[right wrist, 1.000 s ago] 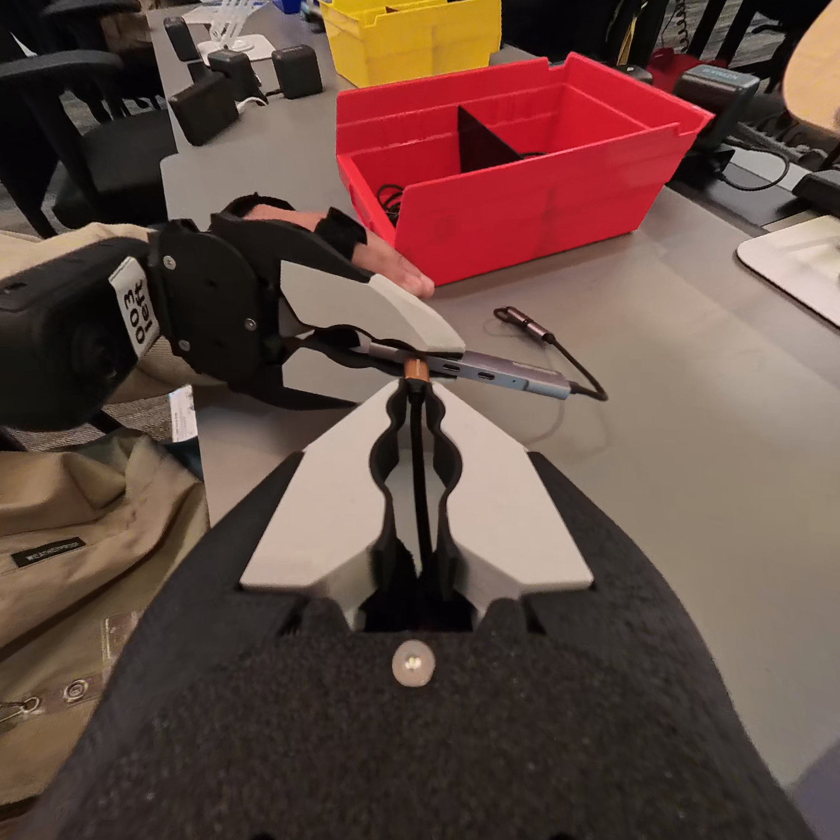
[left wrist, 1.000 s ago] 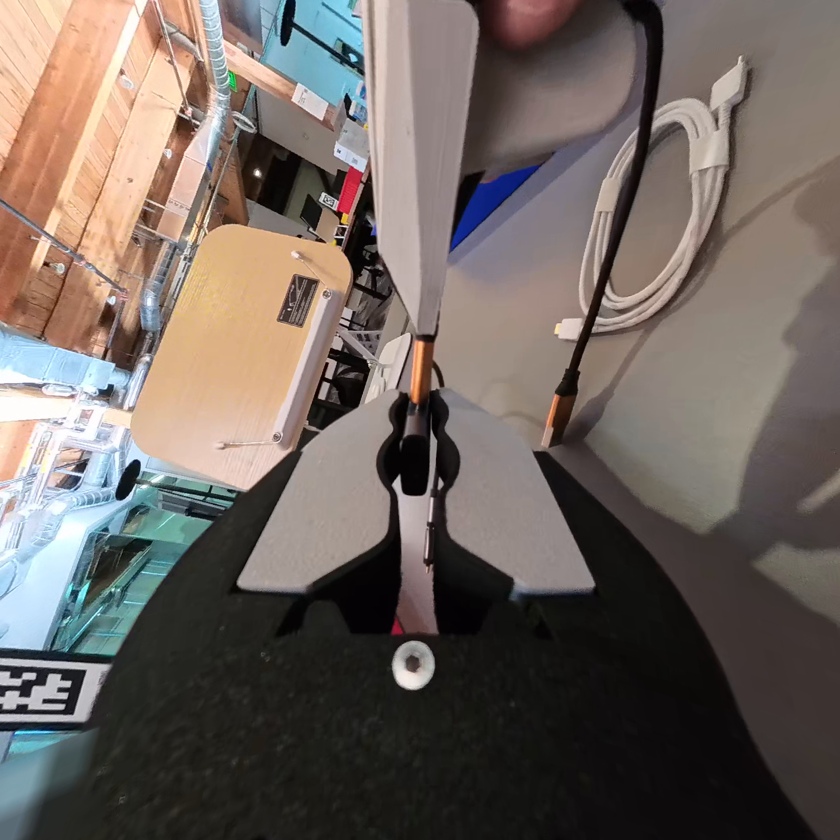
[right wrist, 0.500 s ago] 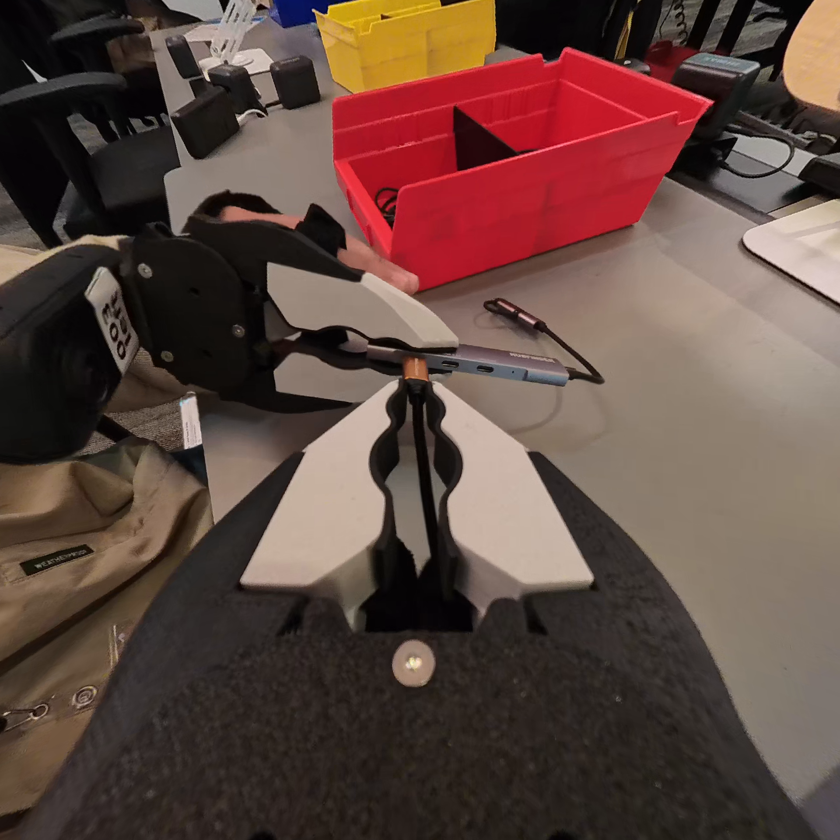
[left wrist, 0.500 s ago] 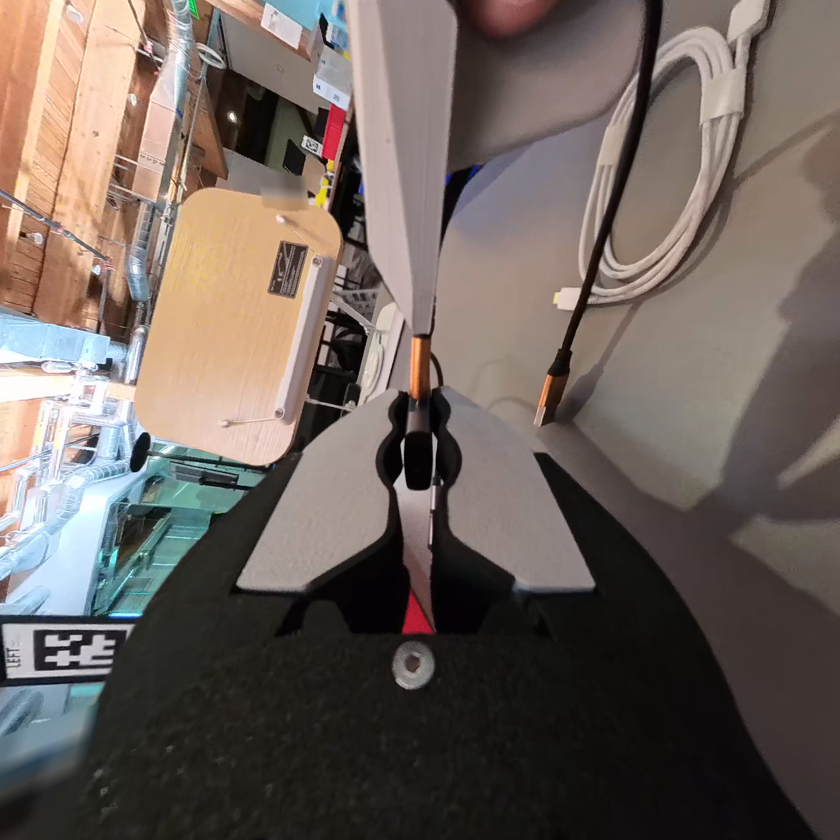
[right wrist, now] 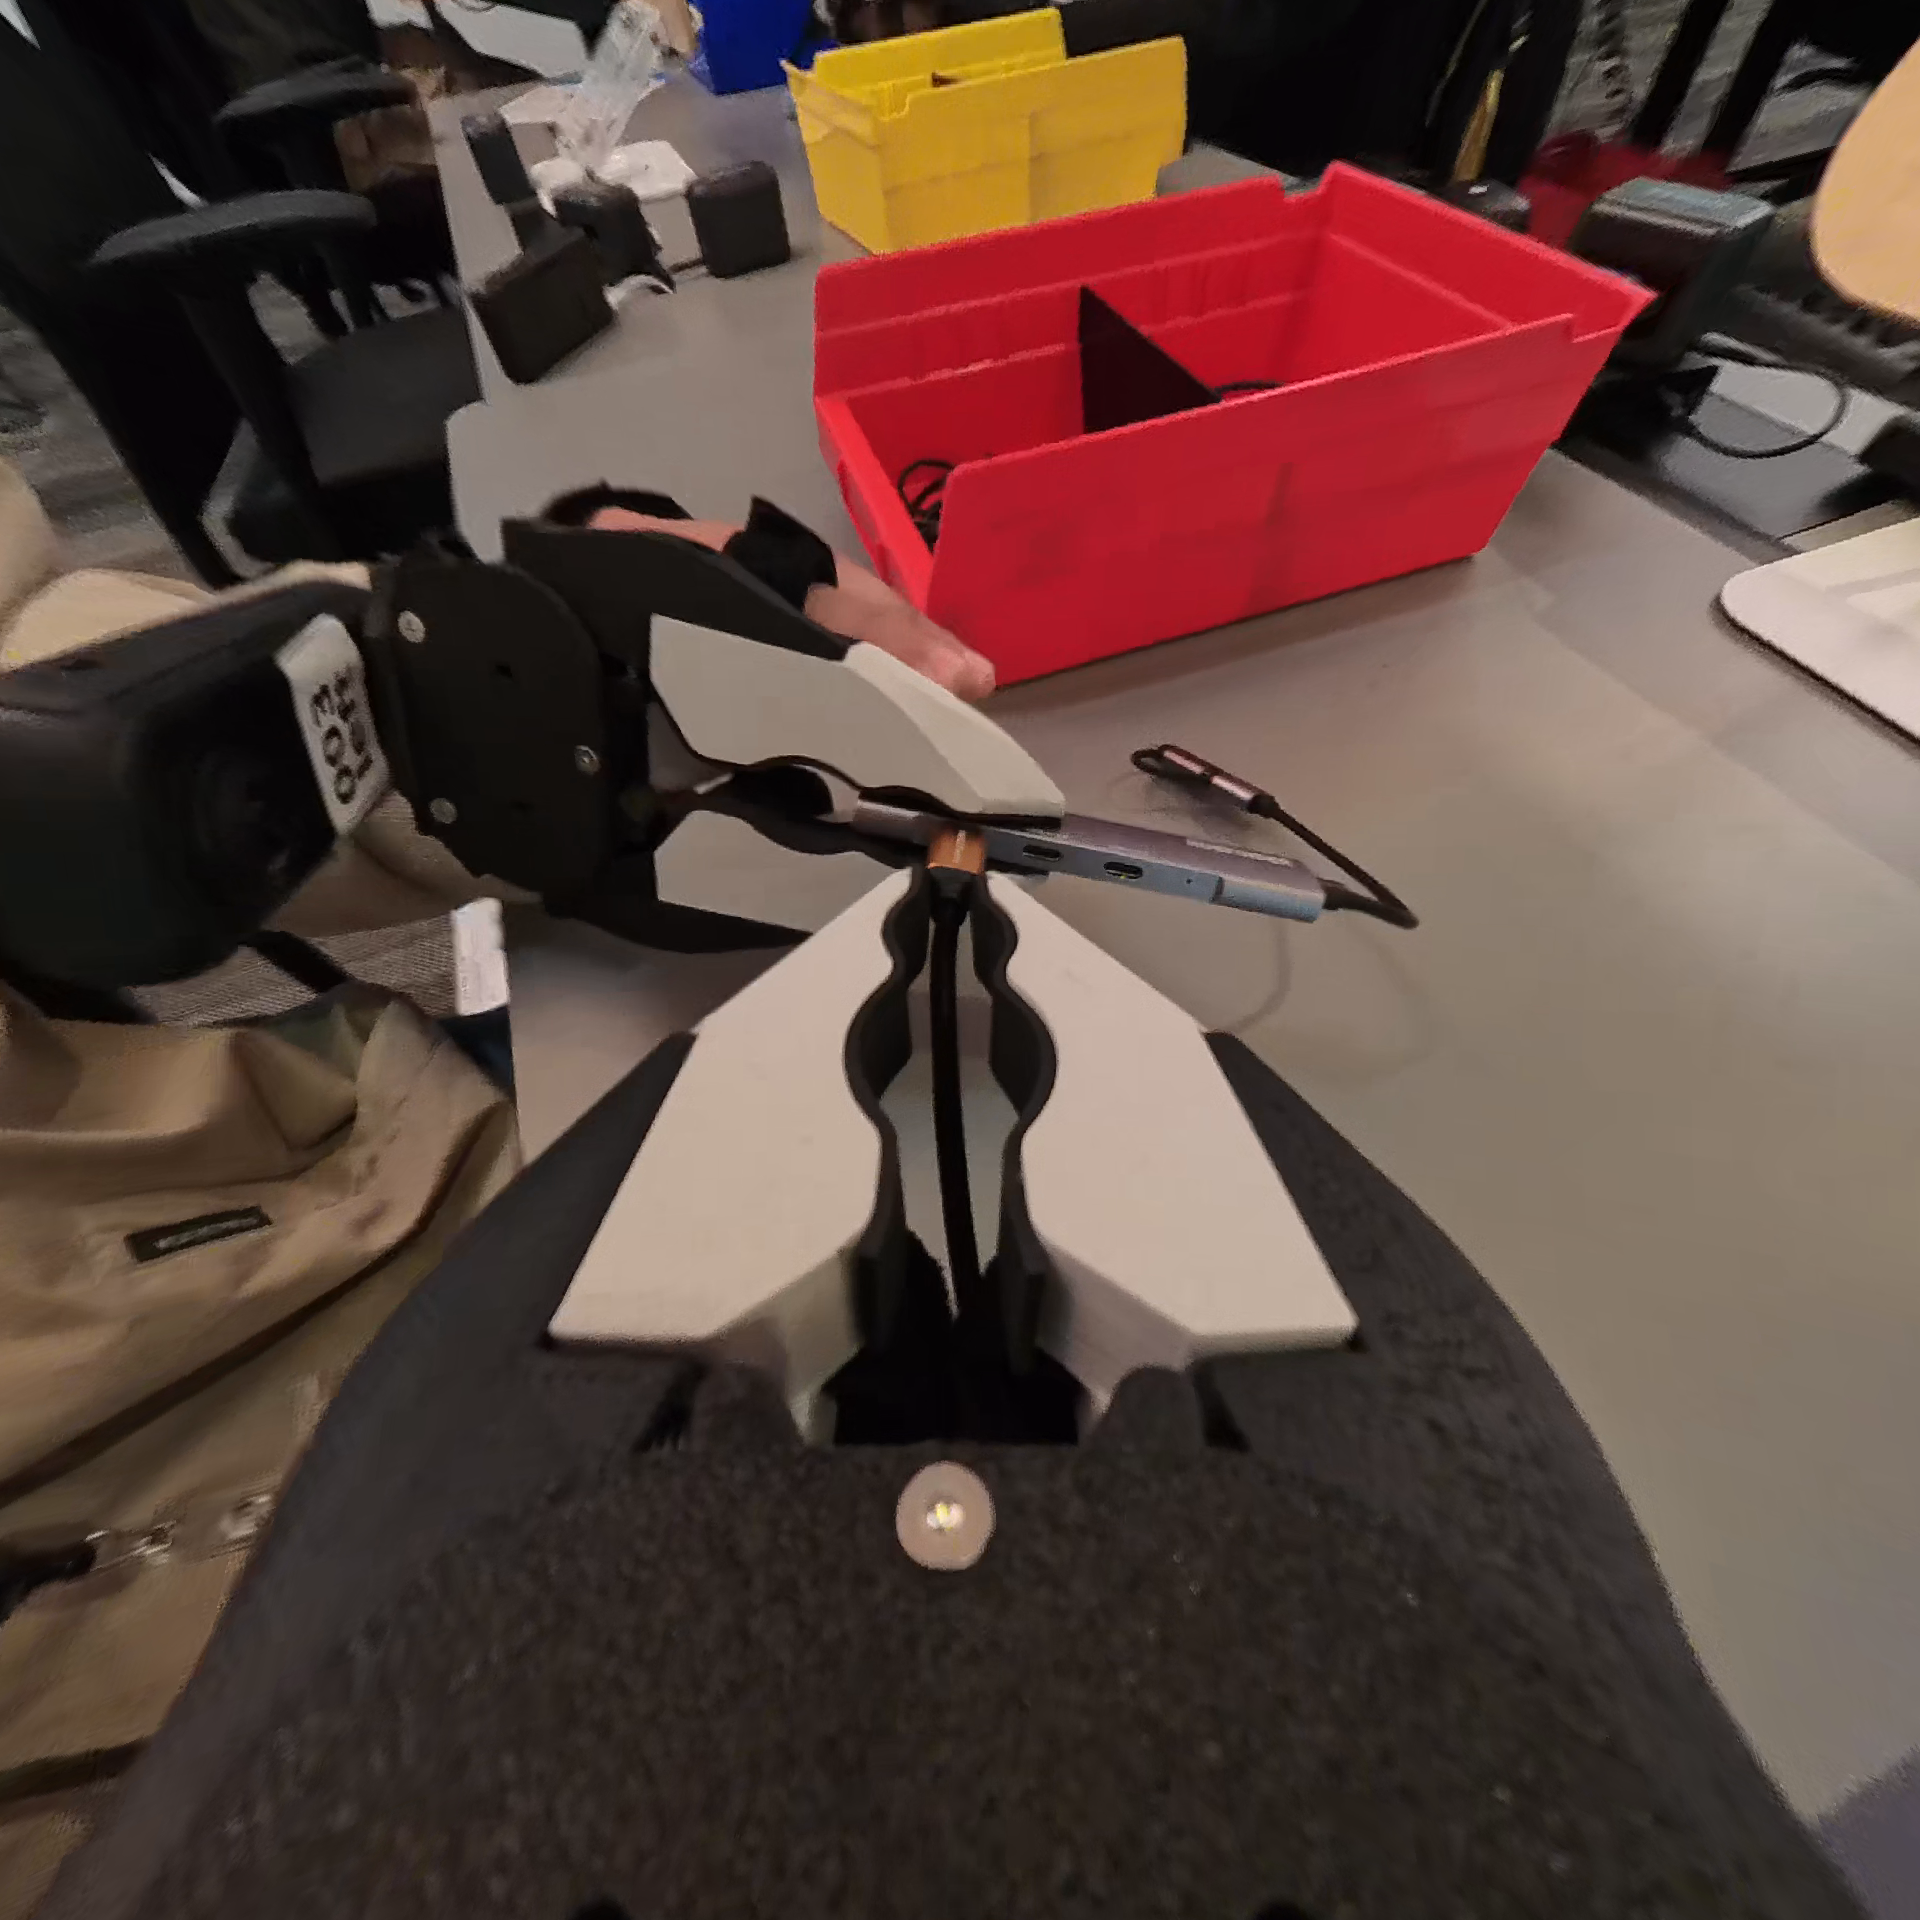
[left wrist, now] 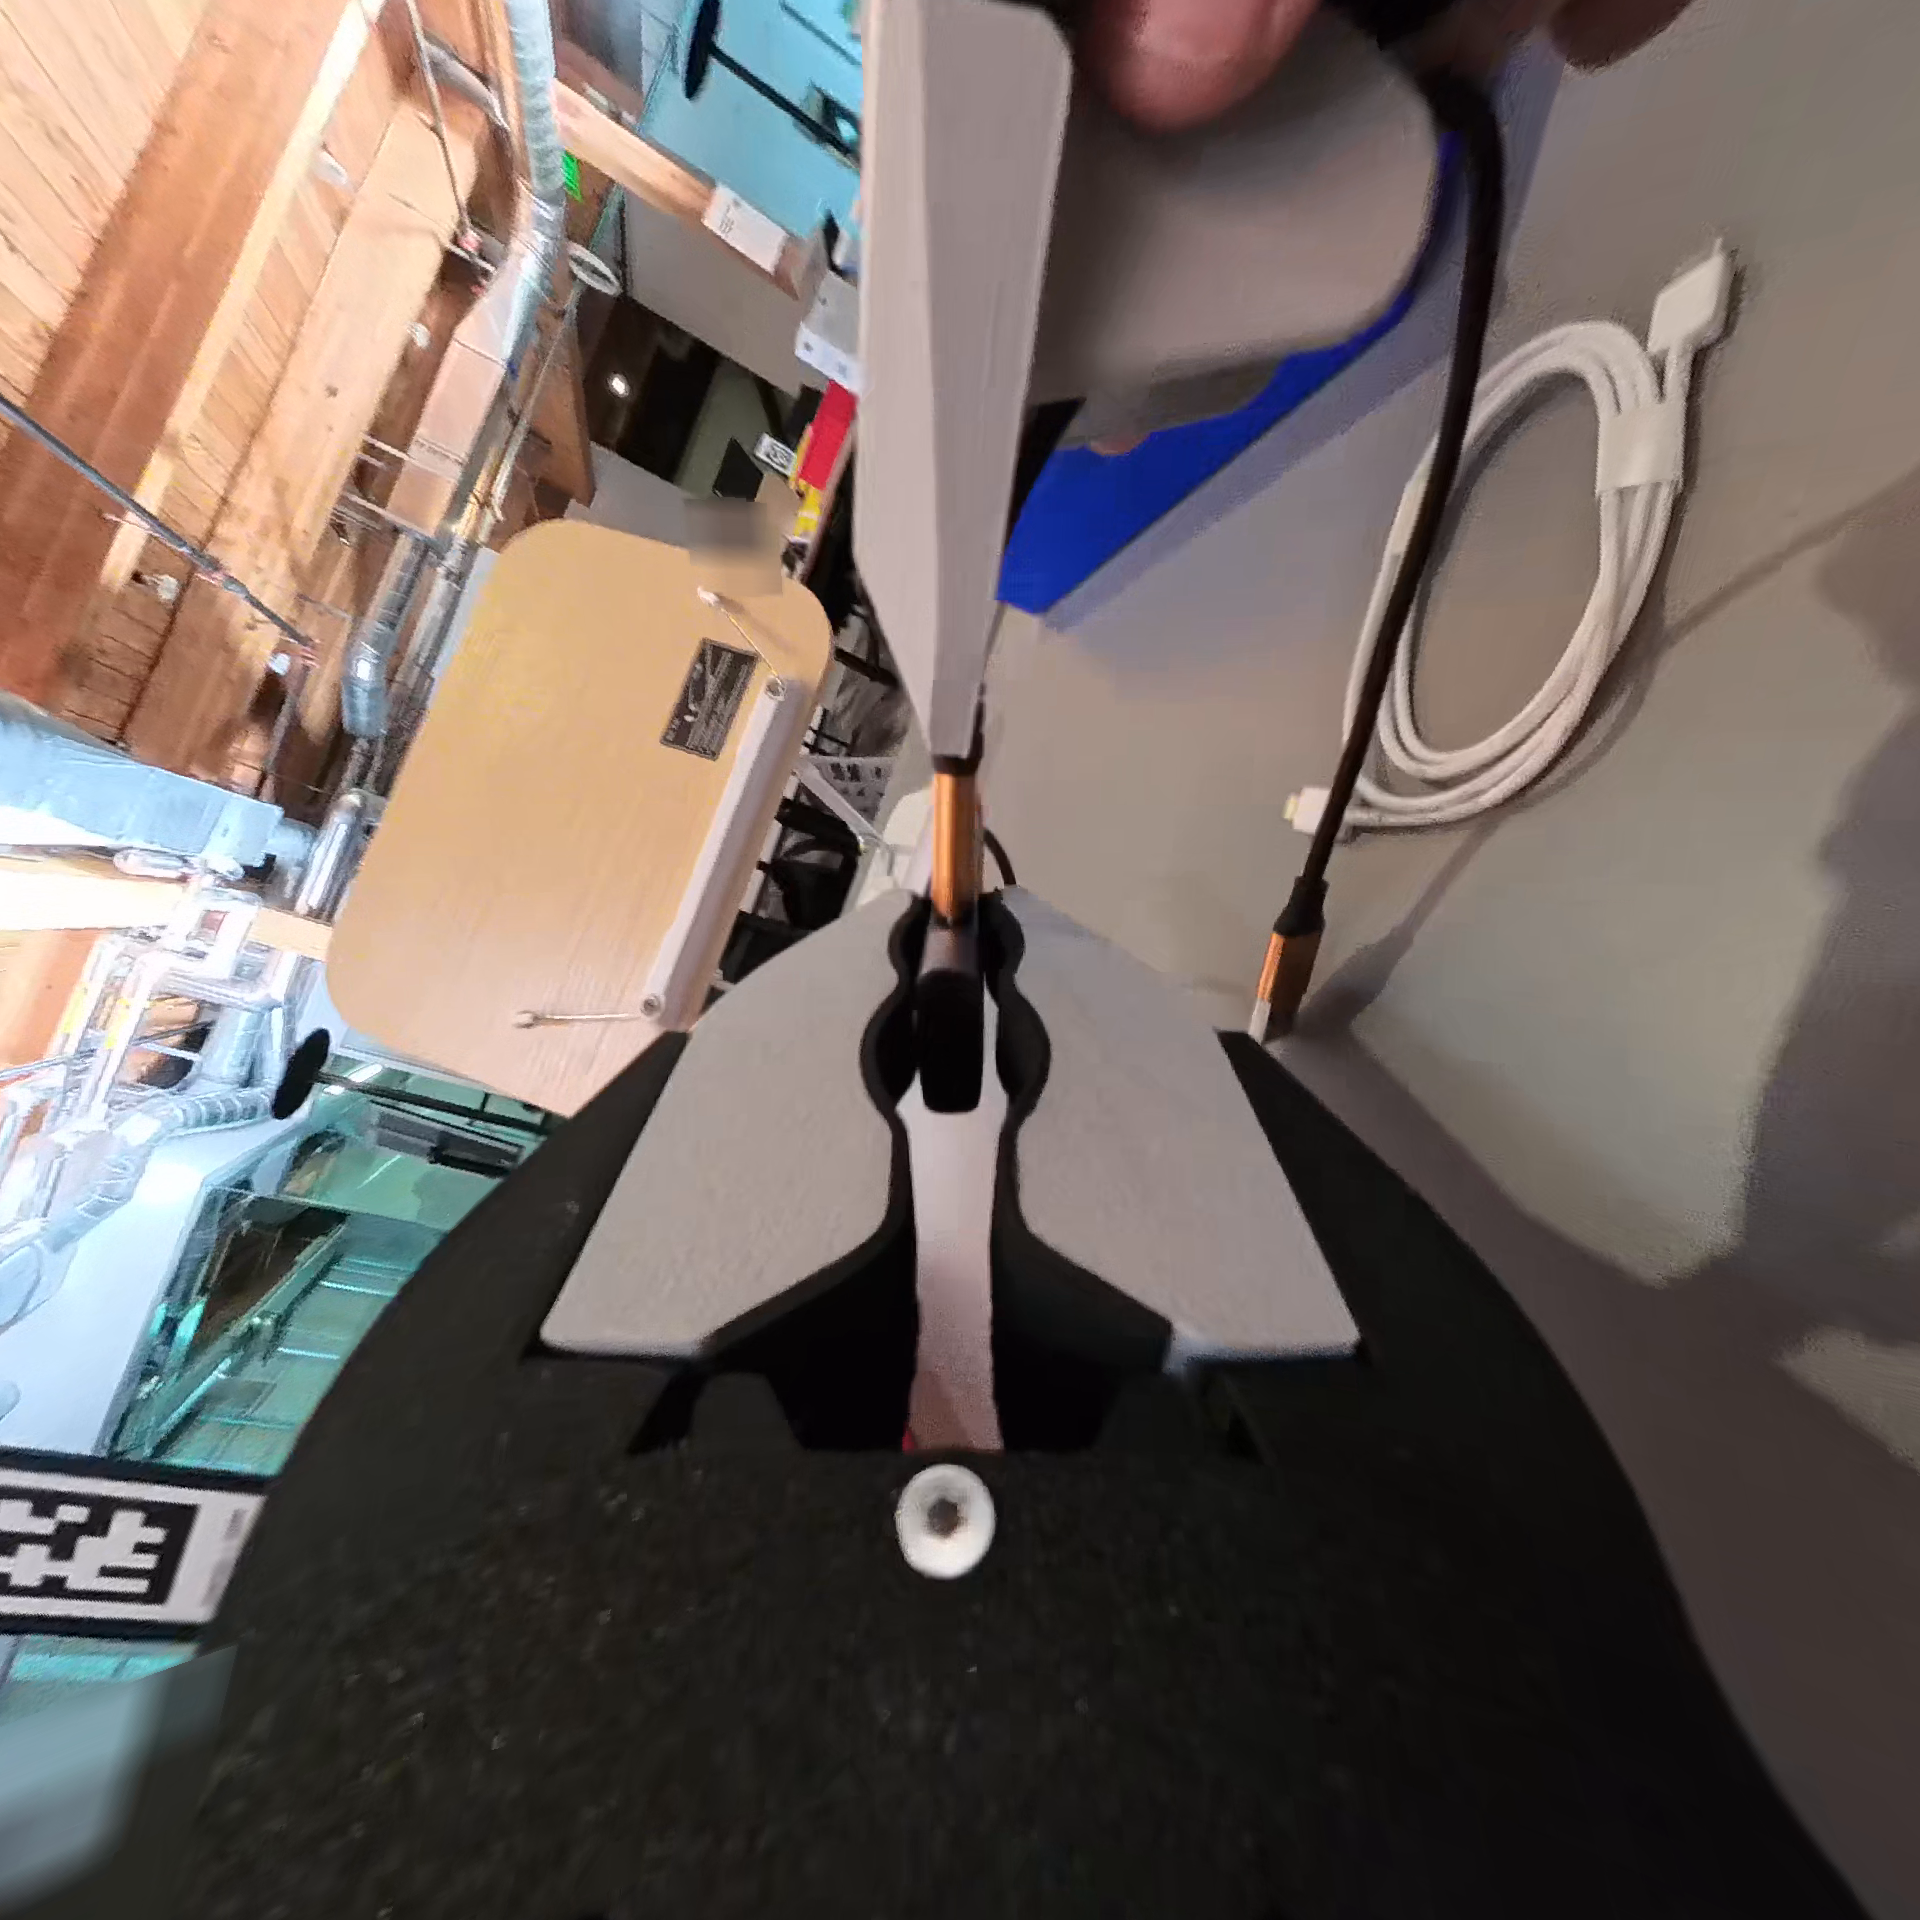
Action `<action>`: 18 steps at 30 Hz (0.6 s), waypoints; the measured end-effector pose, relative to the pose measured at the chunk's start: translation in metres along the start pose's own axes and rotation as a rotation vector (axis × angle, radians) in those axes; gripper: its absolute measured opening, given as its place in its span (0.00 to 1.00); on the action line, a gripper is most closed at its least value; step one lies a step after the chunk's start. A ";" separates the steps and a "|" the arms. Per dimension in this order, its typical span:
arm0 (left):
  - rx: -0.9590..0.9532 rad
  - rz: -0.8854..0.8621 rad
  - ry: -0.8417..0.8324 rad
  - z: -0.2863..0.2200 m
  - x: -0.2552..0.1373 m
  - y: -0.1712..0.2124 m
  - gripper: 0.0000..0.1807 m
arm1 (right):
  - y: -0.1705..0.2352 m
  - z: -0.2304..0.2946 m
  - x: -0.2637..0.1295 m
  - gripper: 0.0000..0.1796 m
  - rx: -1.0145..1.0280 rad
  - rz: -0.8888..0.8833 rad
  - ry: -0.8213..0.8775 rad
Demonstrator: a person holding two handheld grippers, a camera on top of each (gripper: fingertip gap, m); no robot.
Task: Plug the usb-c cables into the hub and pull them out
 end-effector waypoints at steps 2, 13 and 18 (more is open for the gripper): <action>0.026 -0.016 -0.007 -0.002 -0.001 -0.001 0.05 | -0.001 -0.002 -0.004 0.04 0.031 -0.024 -0.037; 0.031 0.048 0.007 0.002 0.003 0.011 0.05 | 0.004 0.001 0.003 0.04 0.075 -0.034 -0.074; -0.074 0.089 -0.106 0.034 -0.003 0.031 0.05 | -0.020 -0.049 -0.056 0.09 0.065 -0.201 0.126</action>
Point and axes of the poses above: each gripper's, where its closed fingertips meet, x out along the fingers, y out of its underside, z = x × y across the jaws, the point moved 6 cm from there along -x, back along the fingers, and after that the axes turned 14 degrees about -x, right-handed, at the moved point
